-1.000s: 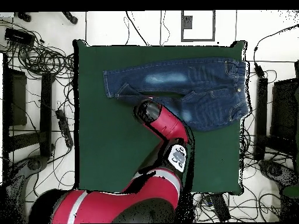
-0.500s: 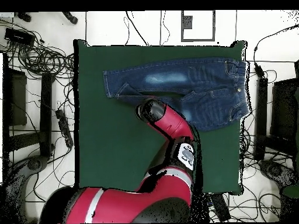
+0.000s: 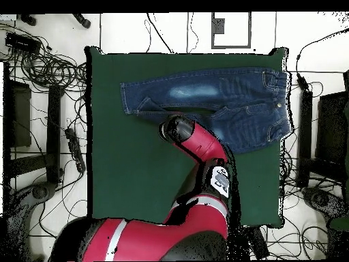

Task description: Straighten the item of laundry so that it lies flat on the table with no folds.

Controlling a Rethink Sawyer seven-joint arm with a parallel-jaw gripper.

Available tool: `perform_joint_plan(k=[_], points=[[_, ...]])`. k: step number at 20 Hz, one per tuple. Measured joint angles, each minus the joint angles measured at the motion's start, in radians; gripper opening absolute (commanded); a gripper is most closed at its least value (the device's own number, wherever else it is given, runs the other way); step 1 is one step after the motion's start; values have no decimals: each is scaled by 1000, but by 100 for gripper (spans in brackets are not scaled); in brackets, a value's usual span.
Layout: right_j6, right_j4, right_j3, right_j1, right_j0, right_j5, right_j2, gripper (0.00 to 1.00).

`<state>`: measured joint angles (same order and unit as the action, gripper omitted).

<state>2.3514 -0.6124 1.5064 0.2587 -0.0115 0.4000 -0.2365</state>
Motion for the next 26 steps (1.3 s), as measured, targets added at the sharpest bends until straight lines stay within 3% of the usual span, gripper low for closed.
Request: perform_joint_plan(k=[26], points=[[0,21,-168,-59,68,199,16,100]])
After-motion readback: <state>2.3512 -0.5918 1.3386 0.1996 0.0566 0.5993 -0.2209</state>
